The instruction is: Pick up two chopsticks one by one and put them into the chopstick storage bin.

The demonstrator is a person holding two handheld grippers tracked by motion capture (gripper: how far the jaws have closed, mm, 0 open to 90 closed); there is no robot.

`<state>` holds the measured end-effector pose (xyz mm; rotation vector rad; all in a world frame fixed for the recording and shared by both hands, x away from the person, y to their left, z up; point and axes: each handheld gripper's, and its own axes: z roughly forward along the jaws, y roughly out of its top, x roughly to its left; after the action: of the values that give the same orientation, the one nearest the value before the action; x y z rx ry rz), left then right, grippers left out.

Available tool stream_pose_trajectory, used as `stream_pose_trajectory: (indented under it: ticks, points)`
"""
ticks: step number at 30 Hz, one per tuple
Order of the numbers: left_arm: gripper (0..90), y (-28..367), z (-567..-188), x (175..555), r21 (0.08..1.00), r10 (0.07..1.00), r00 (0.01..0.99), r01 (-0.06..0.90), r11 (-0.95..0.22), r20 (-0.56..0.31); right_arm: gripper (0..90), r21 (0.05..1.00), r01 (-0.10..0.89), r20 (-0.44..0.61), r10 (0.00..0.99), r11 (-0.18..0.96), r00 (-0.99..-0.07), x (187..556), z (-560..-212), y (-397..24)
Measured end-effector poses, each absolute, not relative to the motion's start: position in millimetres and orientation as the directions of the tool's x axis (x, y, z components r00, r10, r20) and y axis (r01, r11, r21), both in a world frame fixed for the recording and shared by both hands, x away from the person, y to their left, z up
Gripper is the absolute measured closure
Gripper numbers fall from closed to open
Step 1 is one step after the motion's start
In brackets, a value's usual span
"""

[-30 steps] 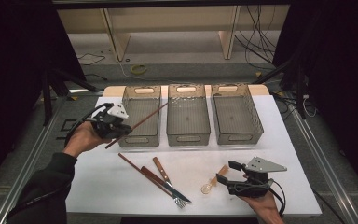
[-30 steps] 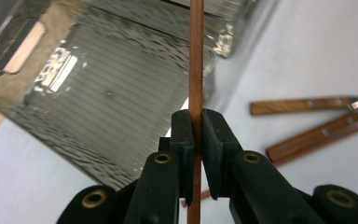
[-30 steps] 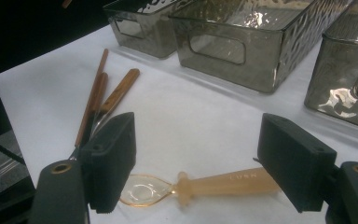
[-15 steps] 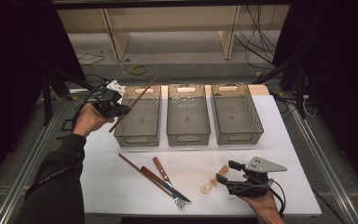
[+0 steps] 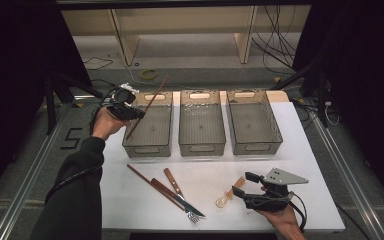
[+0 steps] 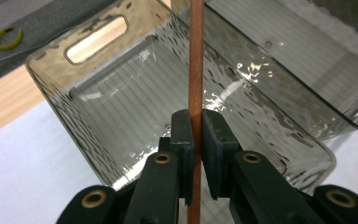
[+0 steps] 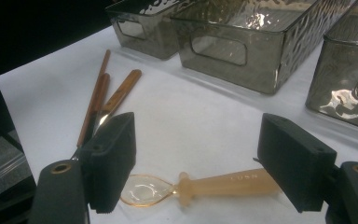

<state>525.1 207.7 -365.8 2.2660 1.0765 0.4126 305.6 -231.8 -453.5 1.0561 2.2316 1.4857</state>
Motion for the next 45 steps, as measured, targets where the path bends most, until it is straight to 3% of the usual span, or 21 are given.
stream_pose_trajectory:
  ticks: [27, 36, 45]
  points:
    - [81.2, 206.7, -410.5, 532.4, 0.574, 0.814, 0.581, 0.678, -0.46, -0.034, 28.9, 0.879, 0.427, 0.175, 0.688, 0.213, -0.704, 305.6, -453.5, -231.8]
    - [53.6, 205.0, -399.3, 527.2, 0.588, 0.8, 0.597, 0.668, -0.456, -0.058, 28.9, 0.879, 0.427, 0.175, 0.688, 0.213, -0.704, 305.5, -453.5, -231.7]
    - [36.5, 191.9, -375.6, 500.1, 0.605, 0.709, 0.705, 0.557, -0.568, 0.016, 28.9, 0.88, 0.425, 0.173, 0.688, 0.214, -0.705, 305.1, -453.3, -231.5]
